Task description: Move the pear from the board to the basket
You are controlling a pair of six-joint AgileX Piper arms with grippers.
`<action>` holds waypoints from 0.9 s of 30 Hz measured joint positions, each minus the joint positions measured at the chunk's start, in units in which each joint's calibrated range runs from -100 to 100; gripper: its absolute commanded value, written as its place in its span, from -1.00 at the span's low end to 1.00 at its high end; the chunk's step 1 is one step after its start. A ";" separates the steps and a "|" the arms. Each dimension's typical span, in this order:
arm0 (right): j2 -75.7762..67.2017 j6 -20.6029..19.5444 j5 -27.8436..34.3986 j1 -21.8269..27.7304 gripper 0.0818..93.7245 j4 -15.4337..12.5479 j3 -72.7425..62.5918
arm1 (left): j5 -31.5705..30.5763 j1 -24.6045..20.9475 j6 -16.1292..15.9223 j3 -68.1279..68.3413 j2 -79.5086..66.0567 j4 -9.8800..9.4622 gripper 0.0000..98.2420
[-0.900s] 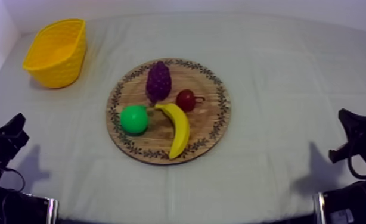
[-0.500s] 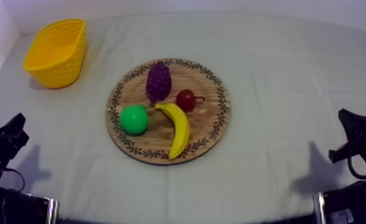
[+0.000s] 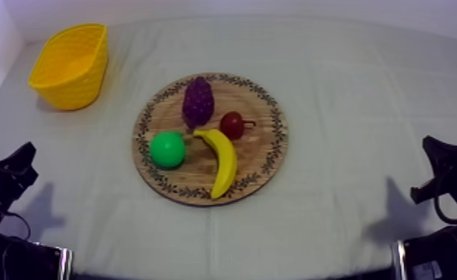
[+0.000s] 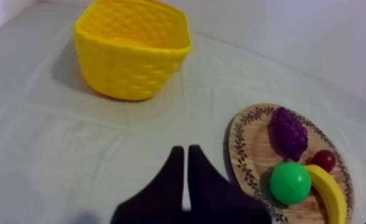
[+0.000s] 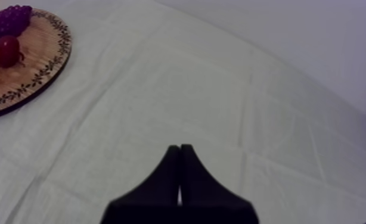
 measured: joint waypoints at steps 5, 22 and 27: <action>0.00 0.04 0.00 0.00 -1.00 0.00 0.00 | -2.26 1.77 -4.68 -1.27 5.58 5.92 -1.00; 0.00 0.04 0.00 0.00 -1.00 0.00 0.00 | 13.35 4.79 -13.11 -26.47 32.79 14.50 -1.00; 0.00 0.01 0.00 0.00 -1.00 0.00 0.00 | 21.19 5.44 -12.11 -35.34 42.82 14.11 -1.00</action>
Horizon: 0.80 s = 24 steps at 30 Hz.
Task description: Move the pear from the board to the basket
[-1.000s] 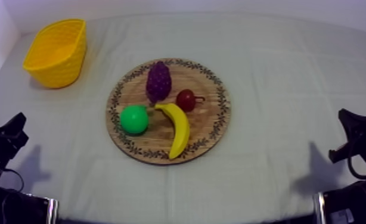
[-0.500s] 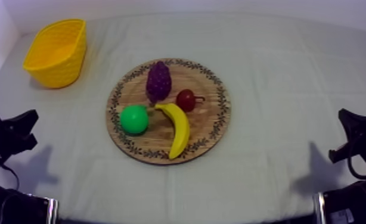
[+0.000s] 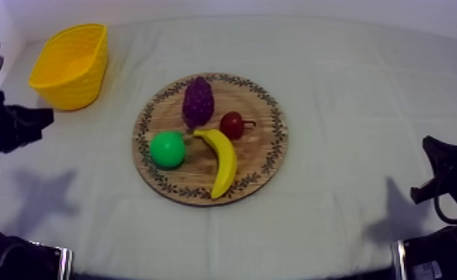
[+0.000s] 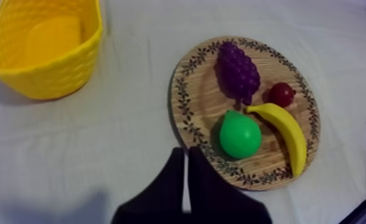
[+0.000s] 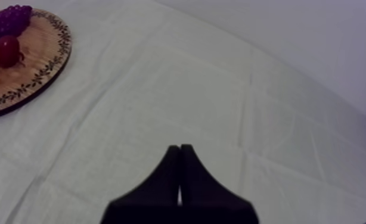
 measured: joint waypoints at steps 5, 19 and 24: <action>0.00 -0.03 0.00 0.00 -1.00 0.00 0.00 | 5.40 1.76 2.22 -6.98 8.86 -0.46 -1.00; 0.00 -0.01 0.00 0.00 -1.00 0.00 0.00 | 23.04 12.82 12.49 -33.58 35.72 -5.44 -1.00; 0.00 -0.03 0.00 0.00 -1.00 0.00 0.00 | 24.73 16.45 16.33 -40.91 42.47 -6.05 -0.99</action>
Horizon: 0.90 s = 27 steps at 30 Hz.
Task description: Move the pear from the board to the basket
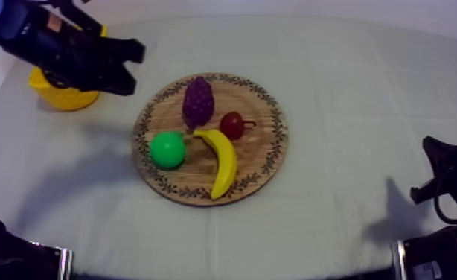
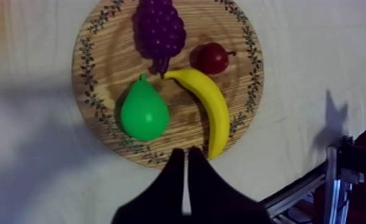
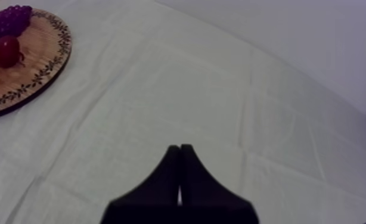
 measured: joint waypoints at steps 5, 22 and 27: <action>0.00 0.00 0.00 0.00 -1.00 0.00 0.00 | 0.43 2.98 3.32 -4.72 5.23 -0.57 -0.95; 0.00 0.00 0.00 0.00 -1.00 0.00 0.00 | 6.20 4.68 7.83 -4.94 6.55 -2.92 0.26; 0.00 0.00 0.00 0.00 -1.00 0.00 0.00 | 6.36 4.46 7.36 -3.51 6.55 -2.94 0.55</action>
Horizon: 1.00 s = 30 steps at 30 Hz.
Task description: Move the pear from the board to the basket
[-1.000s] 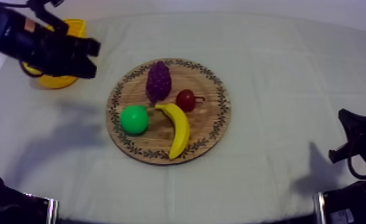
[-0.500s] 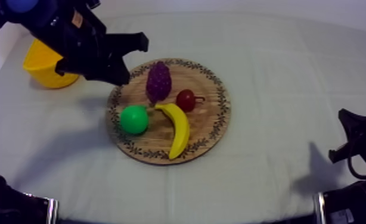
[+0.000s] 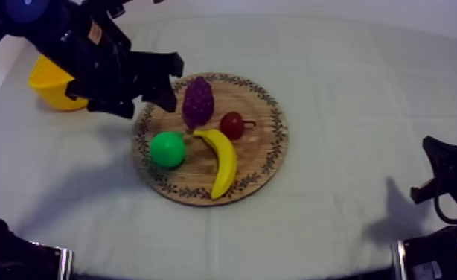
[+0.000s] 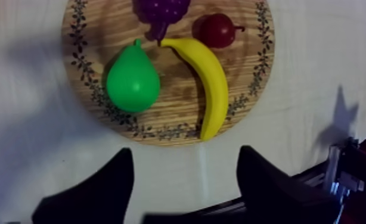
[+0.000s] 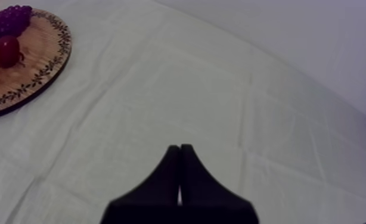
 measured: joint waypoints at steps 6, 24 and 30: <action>0.00 0.00 0.00 0.00 -1.00 0.00 0.00 | -0.39 -0.42 -0.11 1.53 0.78 0.16 0.84; 0.00 0.00 0.00 0.00 -1.00 0.00 0.00 | -8.94 -5.12 -3.16 8.57 10.55 2.78 0.94; 0.00 0.00 0.00 0.00 -1.00 0.00 0.00 | -12.81 -6.13 -4.61 9.29 17.04 4.30 0.95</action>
